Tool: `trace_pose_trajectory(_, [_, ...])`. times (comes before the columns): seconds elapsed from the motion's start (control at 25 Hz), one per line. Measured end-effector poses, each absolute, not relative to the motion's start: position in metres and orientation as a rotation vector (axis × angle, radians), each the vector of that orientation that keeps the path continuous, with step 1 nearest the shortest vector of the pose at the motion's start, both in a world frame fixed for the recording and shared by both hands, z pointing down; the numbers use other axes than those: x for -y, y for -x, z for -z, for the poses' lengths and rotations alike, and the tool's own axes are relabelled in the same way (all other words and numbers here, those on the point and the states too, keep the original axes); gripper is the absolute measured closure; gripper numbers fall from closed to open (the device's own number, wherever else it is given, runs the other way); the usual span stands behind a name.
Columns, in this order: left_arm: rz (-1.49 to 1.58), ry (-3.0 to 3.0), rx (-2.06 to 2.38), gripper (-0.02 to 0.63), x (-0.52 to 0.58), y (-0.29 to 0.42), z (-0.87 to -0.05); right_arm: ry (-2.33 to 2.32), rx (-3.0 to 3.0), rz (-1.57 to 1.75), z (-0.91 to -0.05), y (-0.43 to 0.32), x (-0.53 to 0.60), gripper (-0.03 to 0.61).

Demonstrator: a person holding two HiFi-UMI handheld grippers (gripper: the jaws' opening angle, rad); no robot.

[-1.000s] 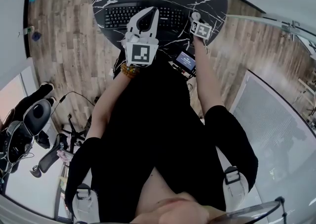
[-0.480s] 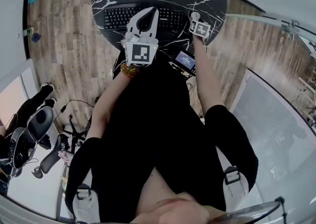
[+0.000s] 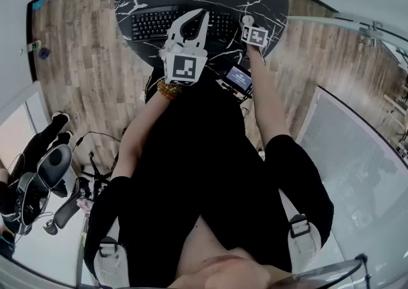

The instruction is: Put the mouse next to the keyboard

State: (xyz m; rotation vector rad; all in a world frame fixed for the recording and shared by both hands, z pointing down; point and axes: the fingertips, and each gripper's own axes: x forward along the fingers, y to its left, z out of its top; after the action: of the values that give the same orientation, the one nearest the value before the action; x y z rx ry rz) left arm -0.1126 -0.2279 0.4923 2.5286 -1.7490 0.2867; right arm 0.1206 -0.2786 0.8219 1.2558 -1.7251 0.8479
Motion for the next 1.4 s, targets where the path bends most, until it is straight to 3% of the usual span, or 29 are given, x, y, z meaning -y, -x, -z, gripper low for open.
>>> trace_pose_trajectory(0.48, [-0.303, -2.543, 1.708, 0.594, 0.221, 0.105, -0.499, -1.278, 1.737, -0.925, -0.82, -0.124, 0.273, 0.291])
trace_pose_trajectory(1.4, [-0.276, -2.595, 1.699, 0.594, 0.208, 0.069, -0.485, -1.415, 1.953, -0.867, -0.739, -0.138, 0.277, 0.293])
